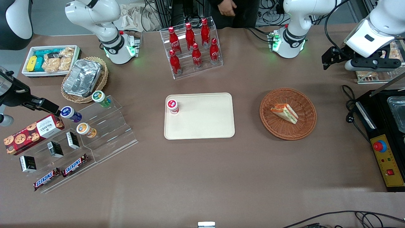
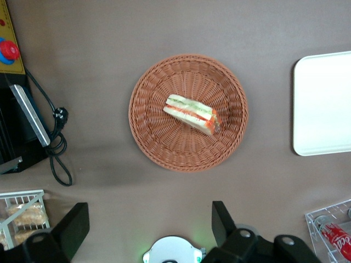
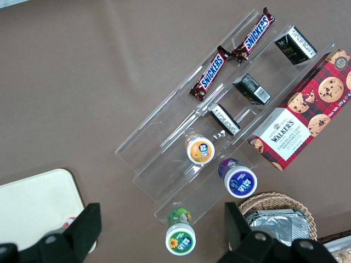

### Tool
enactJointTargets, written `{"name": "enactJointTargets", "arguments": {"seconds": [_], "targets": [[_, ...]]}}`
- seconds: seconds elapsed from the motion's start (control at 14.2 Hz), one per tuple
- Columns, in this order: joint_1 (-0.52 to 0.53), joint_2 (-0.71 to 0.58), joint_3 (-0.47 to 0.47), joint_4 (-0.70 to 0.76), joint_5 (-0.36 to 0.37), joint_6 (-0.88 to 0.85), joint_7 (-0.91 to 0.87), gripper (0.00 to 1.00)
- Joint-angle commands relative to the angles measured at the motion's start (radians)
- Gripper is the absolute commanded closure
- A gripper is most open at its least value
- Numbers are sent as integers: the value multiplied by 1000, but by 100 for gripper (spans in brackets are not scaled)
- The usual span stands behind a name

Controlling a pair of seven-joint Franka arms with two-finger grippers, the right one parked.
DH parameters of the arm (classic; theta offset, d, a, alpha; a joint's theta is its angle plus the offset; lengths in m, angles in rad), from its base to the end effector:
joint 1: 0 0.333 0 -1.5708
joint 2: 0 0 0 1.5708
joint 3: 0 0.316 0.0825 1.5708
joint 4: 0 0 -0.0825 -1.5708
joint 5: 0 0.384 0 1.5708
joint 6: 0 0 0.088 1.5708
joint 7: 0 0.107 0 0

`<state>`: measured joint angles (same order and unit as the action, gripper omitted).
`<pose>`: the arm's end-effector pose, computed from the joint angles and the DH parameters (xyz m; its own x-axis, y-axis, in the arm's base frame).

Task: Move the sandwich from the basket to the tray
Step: 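Move the left gripper toward the wicker basket holding the sandwich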

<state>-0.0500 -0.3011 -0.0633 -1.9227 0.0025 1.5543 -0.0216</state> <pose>0.4502 -0.0549 0.6092 0.9939 -0.0872 -0.0673 -0.0889 -0.9958 -0.0227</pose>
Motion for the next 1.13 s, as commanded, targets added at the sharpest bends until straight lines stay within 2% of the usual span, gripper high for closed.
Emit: {"name": "enactJointTargets", "arguments": {"seconds": [0.0, 0.35, 0.63, 0.85, 1.06], "targets": [[-2, -12, 2, 7, -6, -23, 0, 1], [-2, 5, 2, 16, 11, 7, -9, 1], [1, 10, 3, 14, -6, 15, -27, 1], [-7, 19, -6, 8, -10, 45, -286, 1], [-16, 36, -61, 5, -30, 50, -539, 1]]}}
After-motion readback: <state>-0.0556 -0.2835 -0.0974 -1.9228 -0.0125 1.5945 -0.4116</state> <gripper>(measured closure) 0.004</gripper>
